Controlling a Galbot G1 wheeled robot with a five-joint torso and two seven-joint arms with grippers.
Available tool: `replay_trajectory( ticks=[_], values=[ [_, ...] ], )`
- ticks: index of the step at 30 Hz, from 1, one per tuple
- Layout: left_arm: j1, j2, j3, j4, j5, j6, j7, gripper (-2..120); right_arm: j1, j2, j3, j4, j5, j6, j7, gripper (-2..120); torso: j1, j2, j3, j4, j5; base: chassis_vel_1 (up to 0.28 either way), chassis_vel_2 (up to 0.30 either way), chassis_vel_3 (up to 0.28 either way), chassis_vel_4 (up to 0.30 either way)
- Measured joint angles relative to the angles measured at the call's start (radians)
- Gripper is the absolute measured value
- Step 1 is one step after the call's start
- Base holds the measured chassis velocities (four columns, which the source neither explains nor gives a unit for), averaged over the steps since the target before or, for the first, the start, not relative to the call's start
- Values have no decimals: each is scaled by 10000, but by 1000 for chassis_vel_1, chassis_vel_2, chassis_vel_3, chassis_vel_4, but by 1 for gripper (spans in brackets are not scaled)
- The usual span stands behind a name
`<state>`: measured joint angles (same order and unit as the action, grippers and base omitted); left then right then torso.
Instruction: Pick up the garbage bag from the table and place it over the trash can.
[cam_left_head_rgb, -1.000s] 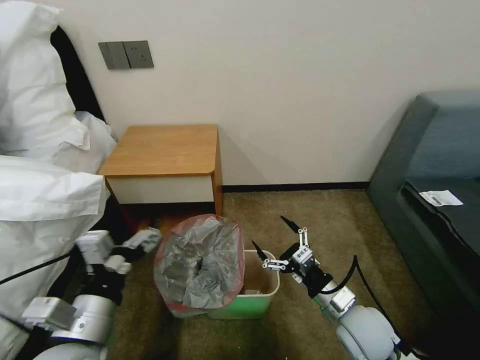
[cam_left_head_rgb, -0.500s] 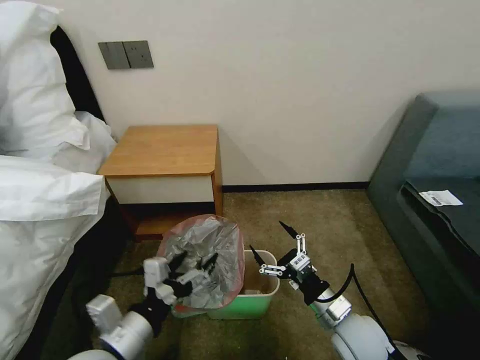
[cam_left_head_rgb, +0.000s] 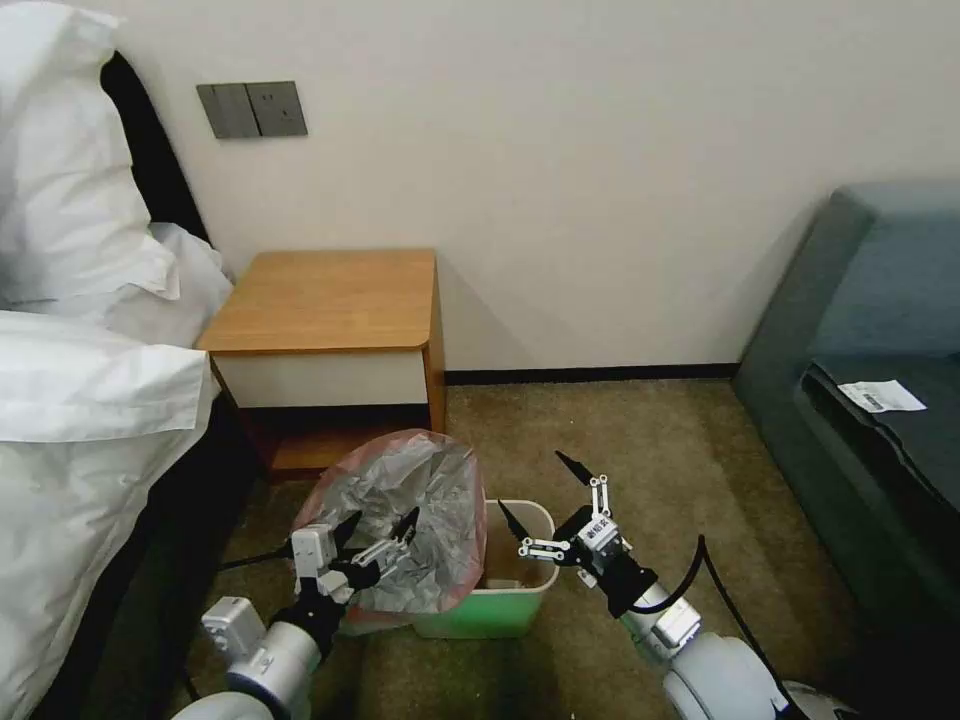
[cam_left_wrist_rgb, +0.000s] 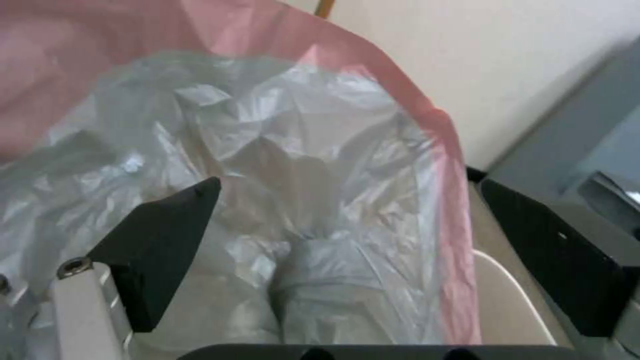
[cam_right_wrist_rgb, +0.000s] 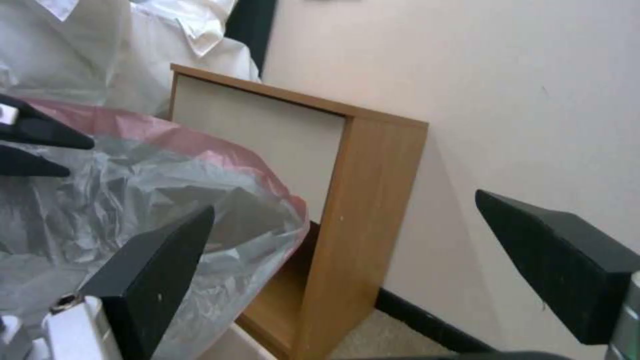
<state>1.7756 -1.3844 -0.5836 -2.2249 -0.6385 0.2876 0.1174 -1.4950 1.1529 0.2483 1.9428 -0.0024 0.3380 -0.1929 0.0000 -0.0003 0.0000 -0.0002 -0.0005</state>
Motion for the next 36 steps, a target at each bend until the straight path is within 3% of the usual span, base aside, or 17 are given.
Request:
replay_trajectory(
  ticks=[13, 36],
  values=[
    [-330, -374, 42, 602, 38, 415, -860, 93, -186, 14, 38, -87, -29, 274, -84, 100, 0, 0, 0, 0, 0, 0, 0, 0, 0],
    [-768, -826, 184, 1545, 919, 463, -1264, 91, -260, 114, 109, -254, -59, 478, -151, 100, 0, 0, 0, 1, -1, 0, 0, 0, 0]
  ],
)
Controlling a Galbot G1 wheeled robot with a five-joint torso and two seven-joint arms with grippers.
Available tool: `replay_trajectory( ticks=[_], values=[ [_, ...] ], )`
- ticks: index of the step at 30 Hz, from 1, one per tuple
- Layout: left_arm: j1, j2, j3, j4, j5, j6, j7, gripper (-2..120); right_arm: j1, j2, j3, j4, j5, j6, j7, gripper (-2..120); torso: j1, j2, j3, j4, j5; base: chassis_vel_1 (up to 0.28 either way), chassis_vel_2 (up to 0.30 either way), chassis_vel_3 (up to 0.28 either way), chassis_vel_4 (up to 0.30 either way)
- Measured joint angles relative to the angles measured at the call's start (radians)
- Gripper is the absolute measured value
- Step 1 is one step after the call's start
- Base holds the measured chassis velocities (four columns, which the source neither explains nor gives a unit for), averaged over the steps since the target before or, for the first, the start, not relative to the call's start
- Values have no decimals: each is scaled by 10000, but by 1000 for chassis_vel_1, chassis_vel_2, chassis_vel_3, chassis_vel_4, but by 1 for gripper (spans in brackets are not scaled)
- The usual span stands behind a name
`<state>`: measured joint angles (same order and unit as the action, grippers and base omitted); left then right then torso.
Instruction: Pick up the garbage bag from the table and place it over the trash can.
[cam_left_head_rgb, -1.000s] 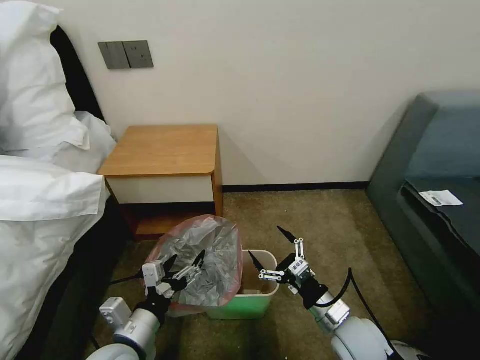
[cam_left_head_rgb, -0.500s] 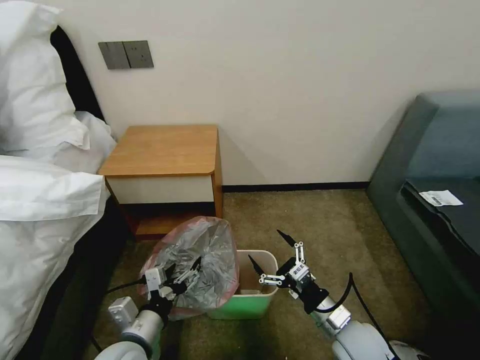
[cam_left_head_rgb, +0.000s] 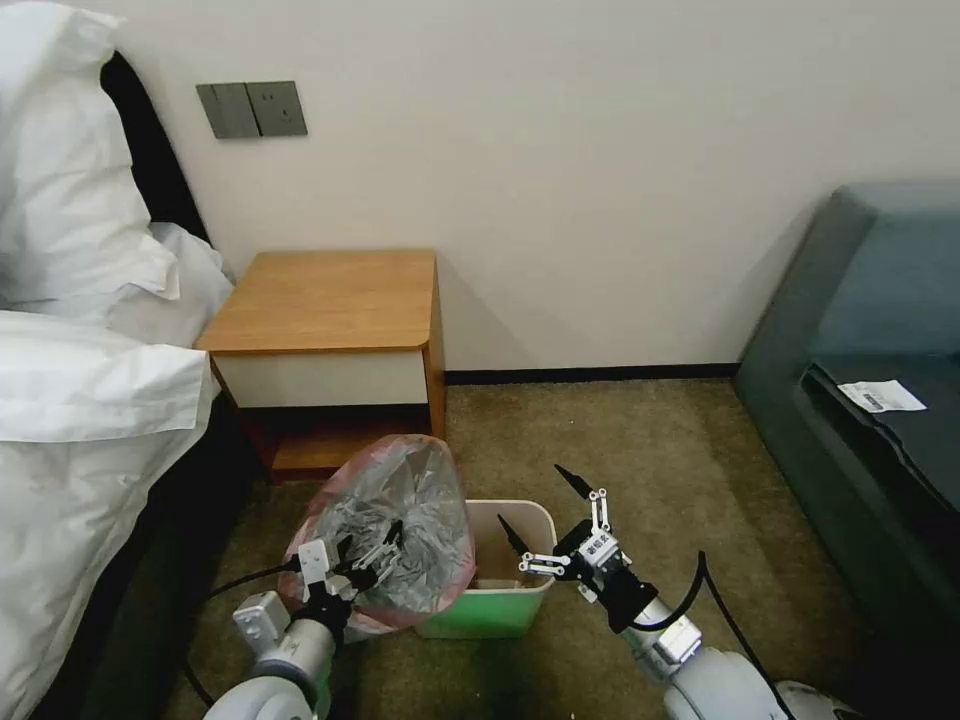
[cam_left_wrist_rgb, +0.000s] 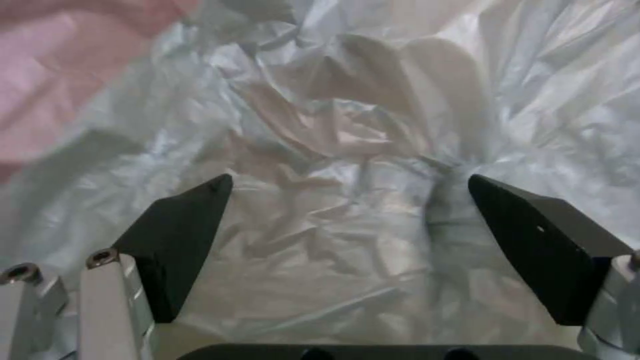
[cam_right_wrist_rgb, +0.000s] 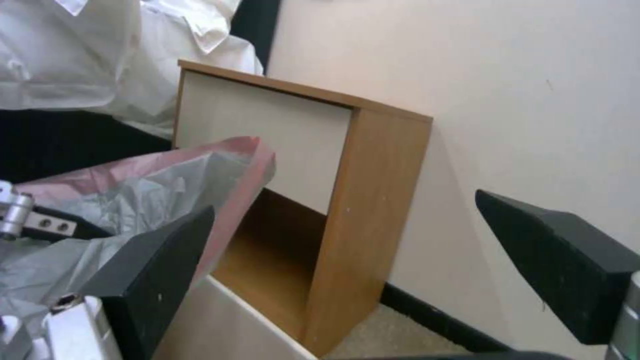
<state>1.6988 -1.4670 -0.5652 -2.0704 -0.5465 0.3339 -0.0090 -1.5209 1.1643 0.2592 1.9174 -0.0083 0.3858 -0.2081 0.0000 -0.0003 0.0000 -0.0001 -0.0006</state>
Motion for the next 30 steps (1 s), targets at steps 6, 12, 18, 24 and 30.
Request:
replay_trajectory(
  ticks=[6, 12, 18, 24, 30],
  values=[
    [-84, -110, -99, 157, 129, -100, -46, 91, -6, 42, -11, -67, -6, 34, -32, 100, 0, 0, 0, 0, 0, 0, 0, 0, 0],
    [-104, -121, 54, 269, 437, 14, -79, 91, -34, 41, -8, -72, -8, 84, -64, 100, 0, 0, 0, 0, 0, 0, 0, 0, 0],
    [-159, -15, 140, 392, 574, 221, -83, 90, -65, 77, -3, -78, -8, 168, -97, 100, 0, 0, 0, 0, 0, 0, 0, 0, 0],
    [-382, 40, 198, 529, 569, 448, -87, 89, -125, 123, 0, -114, -31, 281, -108, 100, 0, 0, 0, 0, 0, 0, 0, 0, 0],
    [-522, 40, 290, 685, 548, 558, -38, 88, -135, 51, 63, -35, -37, 289, -108, 100, 0, 0, -1, 0, 1, 0, 0, 0, 0]
  ],
)
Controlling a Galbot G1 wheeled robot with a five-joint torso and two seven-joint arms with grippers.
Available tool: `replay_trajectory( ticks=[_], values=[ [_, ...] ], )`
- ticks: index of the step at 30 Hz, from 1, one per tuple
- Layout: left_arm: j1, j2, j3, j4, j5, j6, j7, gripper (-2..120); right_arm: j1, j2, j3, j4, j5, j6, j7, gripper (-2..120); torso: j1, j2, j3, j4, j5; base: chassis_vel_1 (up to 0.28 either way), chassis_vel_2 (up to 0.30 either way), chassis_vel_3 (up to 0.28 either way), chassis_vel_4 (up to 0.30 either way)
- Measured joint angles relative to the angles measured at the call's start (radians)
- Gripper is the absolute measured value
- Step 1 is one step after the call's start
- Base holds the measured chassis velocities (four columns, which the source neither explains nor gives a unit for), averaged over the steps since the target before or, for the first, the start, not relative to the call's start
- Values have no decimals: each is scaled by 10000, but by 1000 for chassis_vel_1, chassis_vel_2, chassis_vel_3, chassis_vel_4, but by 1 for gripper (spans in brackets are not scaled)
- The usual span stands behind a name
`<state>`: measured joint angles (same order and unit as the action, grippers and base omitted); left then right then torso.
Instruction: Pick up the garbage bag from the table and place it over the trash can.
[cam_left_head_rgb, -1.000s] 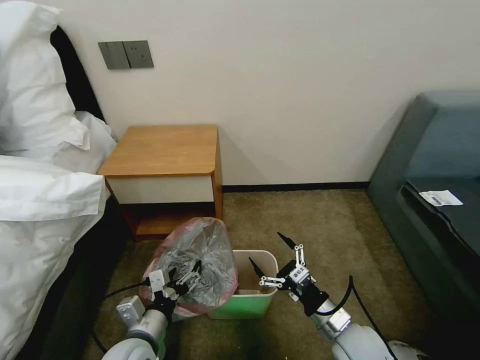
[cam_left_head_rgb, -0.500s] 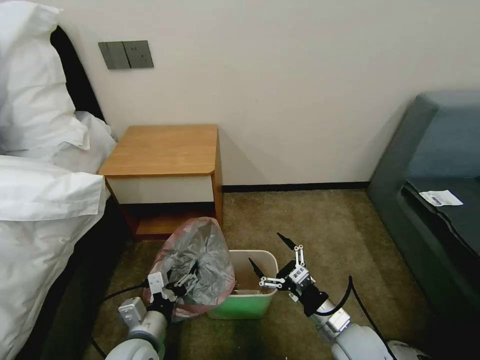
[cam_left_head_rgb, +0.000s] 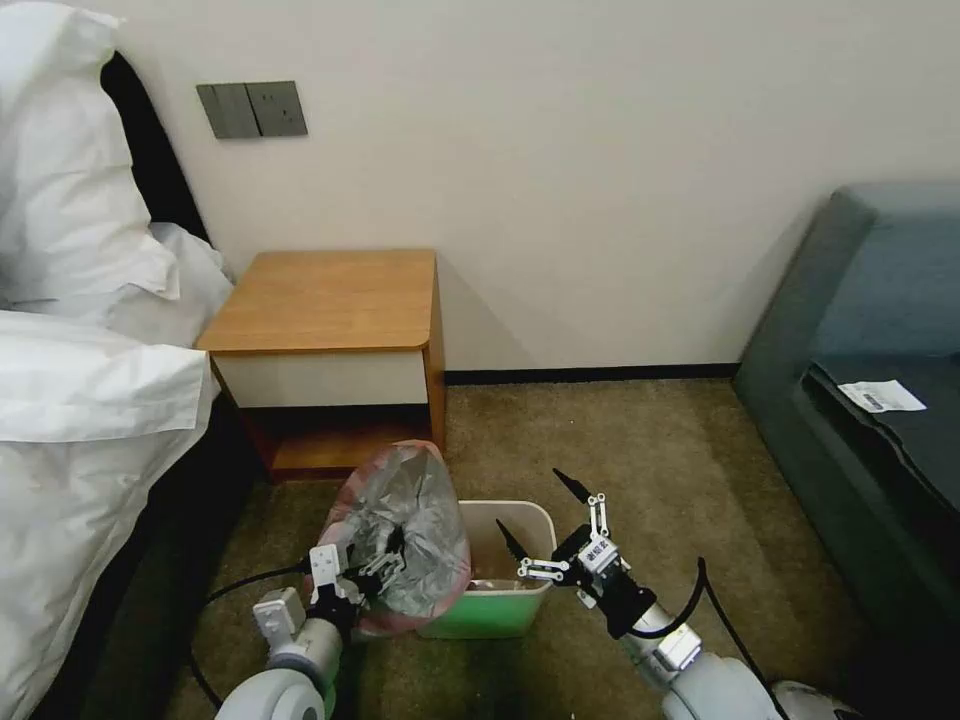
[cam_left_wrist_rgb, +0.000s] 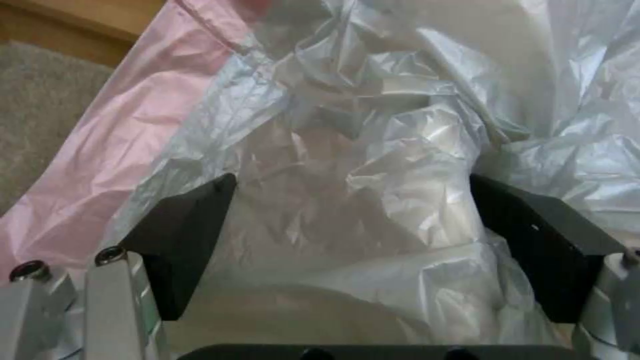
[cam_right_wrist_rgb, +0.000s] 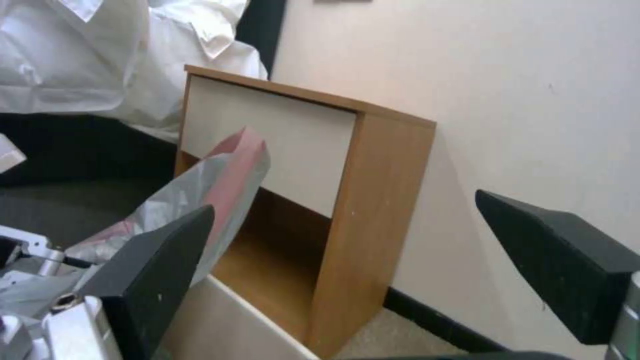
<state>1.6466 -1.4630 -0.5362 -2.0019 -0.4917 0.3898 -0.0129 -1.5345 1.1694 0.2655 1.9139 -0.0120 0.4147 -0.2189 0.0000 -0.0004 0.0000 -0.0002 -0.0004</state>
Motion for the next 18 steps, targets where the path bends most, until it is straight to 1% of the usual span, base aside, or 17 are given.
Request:
replay_trajectory(
  ticks=[2, 3, 6, 7, 8, 12, 13, 16, 17, 18],
  values=[
    [-8, -12, 6, 19, -1, 26, 34, 82, -6, -3, 12, 9, 0, 1, 0, 100, -1, 0, 0, 0, 1, 0, 0, 0, 0],
    [-8, -12, 6, 19, -1, 26, 34, 82, -6, -3, 12, 9, 0, 1, 0, 100, -1, 0, 0, 0, 1, 0, 0, 0, 0],
    [-15, 0, -20, 67, 1, 61, 105, 71, -30, 16, 9, 7, -1, 29, 3, 100, 0, 1, -1, 1, 2, 0, 0, 0, 0],
    [-15, 12, -38, 84, 3, 64, 120, 68, -38, 26, 1, 6, -5, 40, 3, 100, -1, 1, 0, 1, 3, 0, 0, 0, 0],
    [-15, 12, -38, 84, 3, 64, 120, 68, -38, 26, 1, 6, -5, 40, 3, 100, -1, 1, 0, 1, 3, 0, 0, 0, 0],
    [55, 54, -70, 84, 16, 70, 146, 52, -53, 29, -17, 6, -14, 60, 6, 100, -1, 1, -1, 1, 3, 0, 0, 0, 0],
    [55, 54, -70, 84, 16, 70, 146, 52, -53, 29, -17, 6, -14, 60, 6, 100, -1, 1, -1, 1, 3, 0, 0, 0, 0],
    [104, 65, -73, 17, 73, 87, 146, 42, 9, -17, -27, 35, -9, 55, 16, 100, -1, 1, 0, 1, 1, 0, 0, 0, 0],
    [104, 65, -73, 17, 73, 87, 146, 42, 9, -17, -27, 35, -9, 55, 16, 100, -1, 1, 0, 1, 1, 0, 0, 0, 0],
    [115, 66, -78, 3, 101, 87, 146, 37, 33, -31, -36, 50, -5, 40, 21, 100, 0, 1, 0, 0, 1, 0, 0, 0, 0]
  ],
)
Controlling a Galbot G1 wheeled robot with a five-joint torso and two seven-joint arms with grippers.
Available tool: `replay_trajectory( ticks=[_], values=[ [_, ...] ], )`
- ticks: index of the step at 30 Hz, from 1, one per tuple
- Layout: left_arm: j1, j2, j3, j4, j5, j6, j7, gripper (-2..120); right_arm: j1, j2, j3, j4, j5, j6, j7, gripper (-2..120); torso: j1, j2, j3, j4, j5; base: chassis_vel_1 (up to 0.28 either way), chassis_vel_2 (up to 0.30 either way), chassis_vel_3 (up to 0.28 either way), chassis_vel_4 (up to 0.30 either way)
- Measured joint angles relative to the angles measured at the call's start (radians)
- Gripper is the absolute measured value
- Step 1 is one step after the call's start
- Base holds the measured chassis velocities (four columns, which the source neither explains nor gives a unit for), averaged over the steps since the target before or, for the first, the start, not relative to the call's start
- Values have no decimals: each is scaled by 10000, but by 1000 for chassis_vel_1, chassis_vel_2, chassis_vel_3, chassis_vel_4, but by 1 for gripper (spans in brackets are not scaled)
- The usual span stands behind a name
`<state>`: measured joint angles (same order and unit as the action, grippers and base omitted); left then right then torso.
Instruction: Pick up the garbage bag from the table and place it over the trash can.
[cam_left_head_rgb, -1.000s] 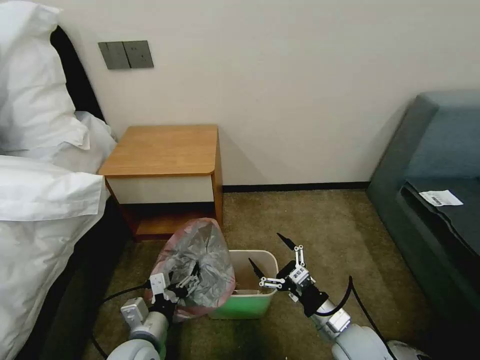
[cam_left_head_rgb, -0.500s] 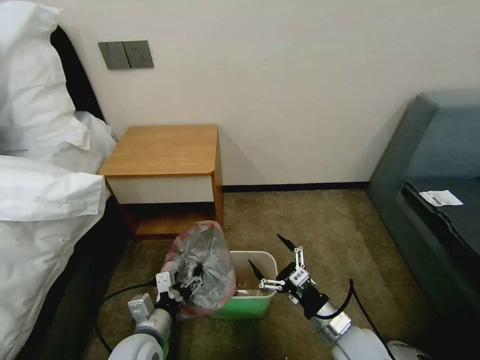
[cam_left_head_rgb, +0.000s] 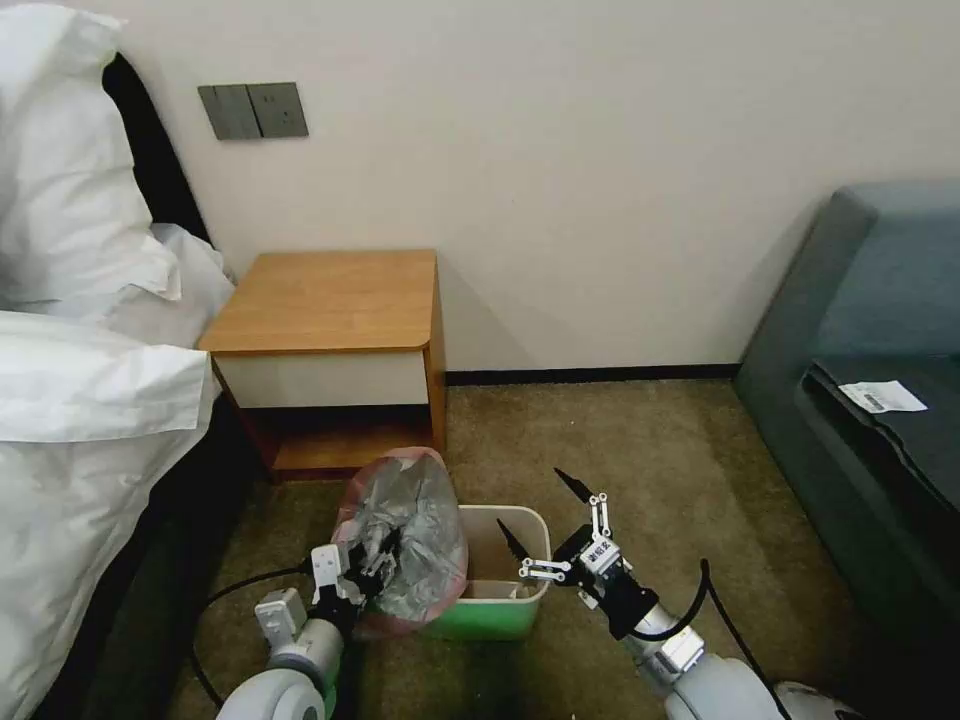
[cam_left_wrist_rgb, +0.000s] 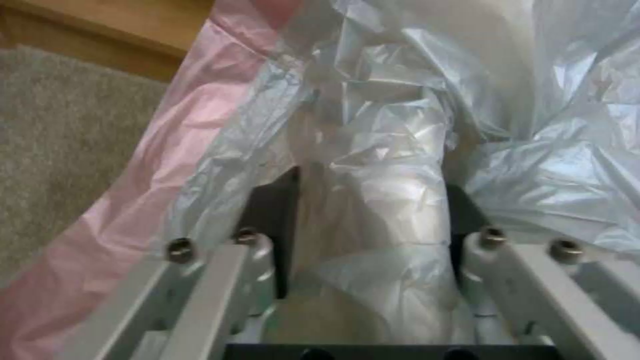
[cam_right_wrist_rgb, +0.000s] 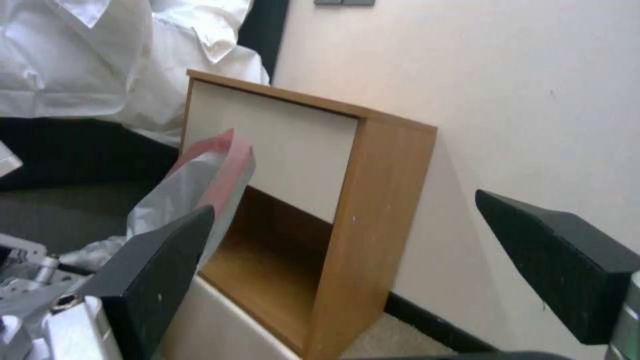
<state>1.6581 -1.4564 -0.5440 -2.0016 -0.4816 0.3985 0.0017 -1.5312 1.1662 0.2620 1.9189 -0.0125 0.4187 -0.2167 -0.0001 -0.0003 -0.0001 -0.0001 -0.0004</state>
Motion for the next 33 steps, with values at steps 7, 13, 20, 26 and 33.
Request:
replay_trajectory(
  ticks=[7, 13, 20, 26, 33],
  values=[
    [115, 1, -78, -31, 290, -87, 8, 11, 85, -54, -47, 73, 6, -102, 21, 100, 0, 0, 1, 1, 0, 0, 0, 0, 0],
    [185, -45, -104, -101, 496, -241, -5, 9, 95, -46, -52, 121, 7, -115, 32, 100, 0, 0, 2, -1, -5, 0, 0, 0, 0],
    [466, -512, -238, -542, 1528, -1476, -268, 9, 93, 212, -369, 860, 213, -191, 1263, 100, 0, -2, 3, -1, -6, 0, 0, 0, 0],
    [480, -940, -445, -1093, 2085, -2098, -359, 9, 158, 321, -1037, 1995, 1103, -1330, 2062, 100, 0, -2, 2, -2, -7, 0, 0, 0, 0],
    [281, -1138, -881, -1786, 2528, -2596, -386, 9, 1022, 157, -2399, 2849, 2148, -2664, 2194, 100, 1, -2, 2, 0, -5, 0, 0, 0, 0]
  ],
)
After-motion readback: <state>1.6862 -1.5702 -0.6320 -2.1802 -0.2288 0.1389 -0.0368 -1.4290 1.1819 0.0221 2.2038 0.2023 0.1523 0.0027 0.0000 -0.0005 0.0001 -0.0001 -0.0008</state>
